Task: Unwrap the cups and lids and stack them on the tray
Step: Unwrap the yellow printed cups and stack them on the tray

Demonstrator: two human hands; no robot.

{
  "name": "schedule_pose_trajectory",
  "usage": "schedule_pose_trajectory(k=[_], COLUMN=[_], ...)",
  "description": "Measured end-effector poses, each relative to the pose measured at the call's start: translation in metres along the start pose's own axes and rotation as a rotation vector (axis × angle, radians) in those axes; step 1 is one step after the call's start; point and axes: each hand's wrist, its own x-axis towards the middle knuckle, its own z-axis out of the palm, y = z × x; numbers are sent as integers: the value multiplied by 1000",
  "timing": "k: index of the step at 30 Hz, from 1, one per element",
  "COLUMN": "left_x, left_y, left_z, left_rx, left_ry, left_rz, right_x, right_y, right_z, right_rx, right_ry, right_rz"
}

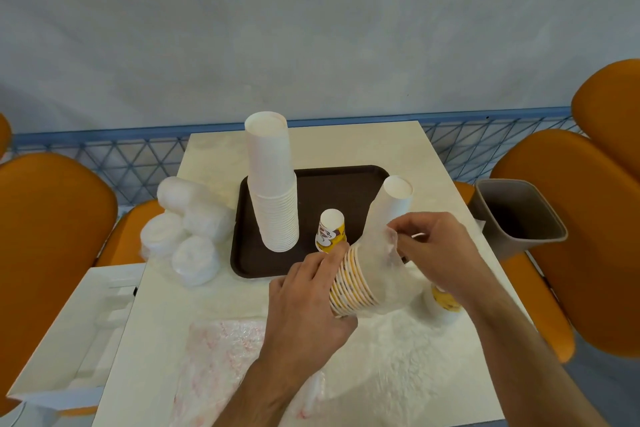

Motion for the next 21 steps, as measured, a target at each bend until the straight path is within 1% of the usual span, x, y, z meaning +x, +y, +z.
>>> schedule_pose_trajectory(k=[2, 3, 4, 5, 7, 8, 9, 11, 15, 16, 18, 21], left_x=[-1, -1, -1, -1, 0, 0, 1, 2, 2, 2, 2, 2], left_y=[-1, -1, -2, -2, -3, -3, -2, 0, -2, -3, -5, -7], left_z=[-1, -1, 0, -1, -2, -3, -4, -6, -7, -7, -9, -13], left_rx=[7, 14, 27, 45, 94, 124, 154, 192, 224, 218, 193, 153], left_ry=[-4, -2, 4, 9, 6, 5, 13, 42, 52, 41, 28, 29], left_rz=[-25, -36, -38, -30, -7, 4, 17, 40, 24, 10, -16, -29], right_x=[0, -1, -3, -7, -16, -19, -22, -25, -30, -32, -32, -29], right_y=[-1, -1, -3, -6, -12, -13, -15, -16, -20, -20, -19, -9], right_z=[-8, -12, -16, -19, -18, -15, -11, -5, -2, -3, -5, -9], right_rx=[-1, 35, 88, 131, 73, 11, -46, -128, -176, -172, -111, -2], right_ry=[65, 38, -44, -165, -394, -450, -462, -432, -430, -424, -359, -238], right_rz=[13, 20, 41, 78, 153, 156, 136, 71, 3, 2, 13, 133])
